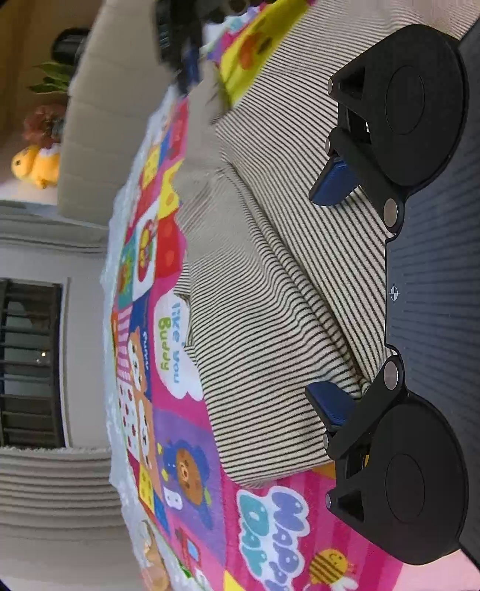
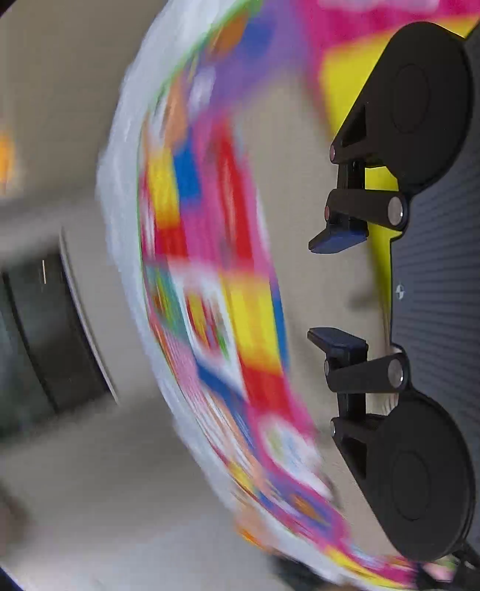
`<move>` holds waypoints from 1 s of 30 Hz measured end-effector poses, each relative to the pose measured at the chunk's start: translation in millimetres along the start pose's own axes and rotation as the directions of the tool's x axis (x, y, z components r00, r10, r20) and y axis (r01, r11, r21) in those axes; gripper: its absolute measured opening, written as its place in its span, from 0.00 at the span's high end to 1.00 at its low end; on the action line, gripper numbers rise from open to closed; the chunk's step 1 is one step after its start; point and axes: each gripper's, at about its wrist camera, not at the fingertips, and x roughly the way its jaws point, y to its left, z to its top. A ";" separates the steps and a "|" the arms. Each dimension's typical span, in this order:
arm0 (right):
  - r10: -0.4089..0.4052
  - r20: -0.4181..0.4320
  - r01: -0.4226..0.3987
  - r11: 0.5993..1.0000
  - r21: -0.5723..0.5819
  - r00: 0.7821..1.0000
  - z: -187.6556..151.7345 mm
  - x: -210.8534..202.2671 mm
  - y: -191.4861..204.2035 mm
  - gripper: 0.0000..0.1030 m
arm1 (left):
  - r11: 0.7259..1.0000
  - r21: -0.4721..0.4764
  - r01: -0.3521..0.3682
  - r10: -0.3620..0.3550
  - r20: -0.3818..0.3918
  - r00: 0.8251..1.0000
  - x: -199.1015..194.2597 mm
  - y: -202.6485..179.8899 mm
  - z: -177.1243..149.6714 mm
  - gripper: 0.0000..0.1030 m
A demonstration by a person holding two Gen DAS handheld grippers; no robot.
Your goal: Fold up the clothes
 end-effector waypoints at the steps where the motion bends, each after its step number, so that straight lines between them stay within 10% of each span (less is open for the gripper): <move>1: -0.051 0.010 0.050 0.996 0.078 0.999 1.7 -4.3 -23.3 0.57 | 1.000 -0.012 0.008 -0.008 0.009 1.000 -0.8 2.1 -0.4 0.00; 6: -0.148 0.015 0.135 0.936 0.326 0.989 4.0 -6.5 -97.6 0.57 | 0.999 -0.030 0.019 -0.019 0.020 1.000 -2.1 4.6 0.0 0.00; 11: -0.156 0.044 0.136 0.947 0.290 0.987 3.3 29.8 -85.1 0.56 | 0.999 -0.034 0.023 -0.022 0.023 0.999 -1.7 4.8 0.3 0.00; 14: -0.166 0.050 0.150 0.961 0.231 0.985 12.2 43.5 -73.8 0.87 | 0.999 -0.044 0.032 -0.030 0.028 0.999 -2.3 6.8 -0.2 0.00; 30: 0.179 0.314 -0.105 0.966 -0.237 0.932 94.9 -91.9 131.1 0.92 | 0.942 -0.279 0.186 -0.163 0.103 0.981 -45.9 38.5 17.3 0.00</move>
